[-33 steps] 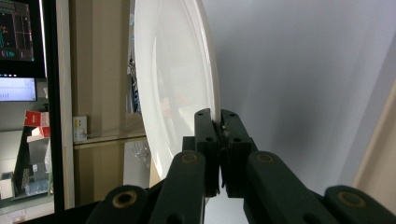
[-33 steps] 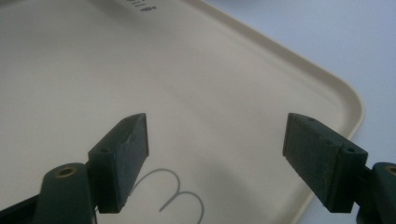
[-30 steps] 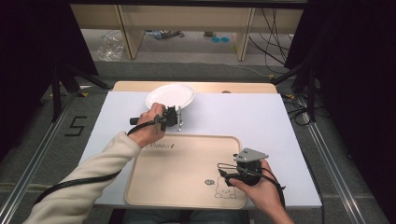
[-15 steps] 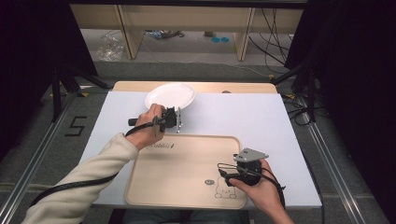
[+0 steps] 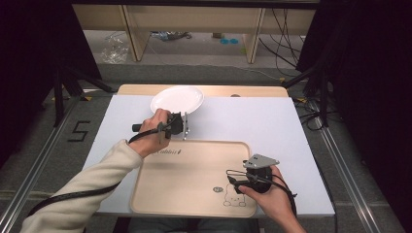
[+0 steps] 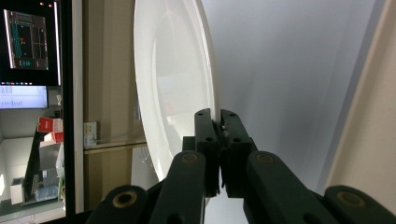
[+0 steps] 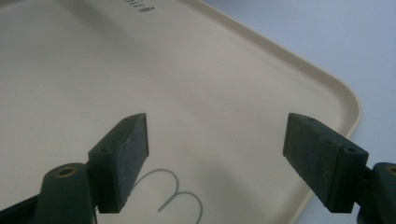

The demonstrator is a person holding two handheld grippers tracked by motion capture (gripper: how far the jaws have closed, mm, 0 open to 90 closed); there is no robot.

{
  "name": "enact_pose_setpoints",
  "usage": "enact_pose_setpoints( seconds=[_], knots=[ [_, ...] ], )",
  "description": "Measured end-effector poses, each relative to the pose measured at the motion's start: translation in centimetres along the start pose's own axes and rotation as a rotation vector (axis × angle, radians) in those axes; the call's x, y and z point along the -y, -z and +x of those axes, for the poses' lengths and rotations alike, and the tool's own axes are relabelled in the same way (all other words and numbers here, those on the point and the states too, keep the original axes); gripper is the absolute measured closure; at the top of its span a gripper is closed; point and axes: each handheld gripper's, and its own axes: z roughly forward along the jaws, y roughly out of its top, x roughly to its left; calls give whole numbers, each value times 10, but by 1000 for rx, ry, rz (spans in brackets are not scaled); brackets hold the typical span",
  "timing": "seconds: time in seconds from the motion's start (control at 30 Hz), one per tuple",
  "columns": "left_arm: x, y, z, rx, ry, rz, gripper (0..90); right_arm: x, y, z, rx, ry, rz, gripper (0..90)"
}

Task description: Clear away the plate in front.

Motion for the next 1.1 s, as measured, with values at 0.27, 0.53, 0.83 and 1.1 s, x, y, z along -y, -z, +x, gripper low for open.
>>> enact_pose_setpoints(
  seconds=[0.27,0.53,0.83,1.1],
  knots=[
    [0,5,-2,-2,-5,-2,873,0,0,0,1,5,-3,235],
    [3,11,-4,-1,4,-6,873,0,0,-1,1,12,-10,234],
    [4,20,-6,-7,-5,-15,873,0,0,-1,3,6,-7,234],
    [6,27,-8,-10,-4,-24,873,0,0,-1,4,5,-8,234]
  ],
)
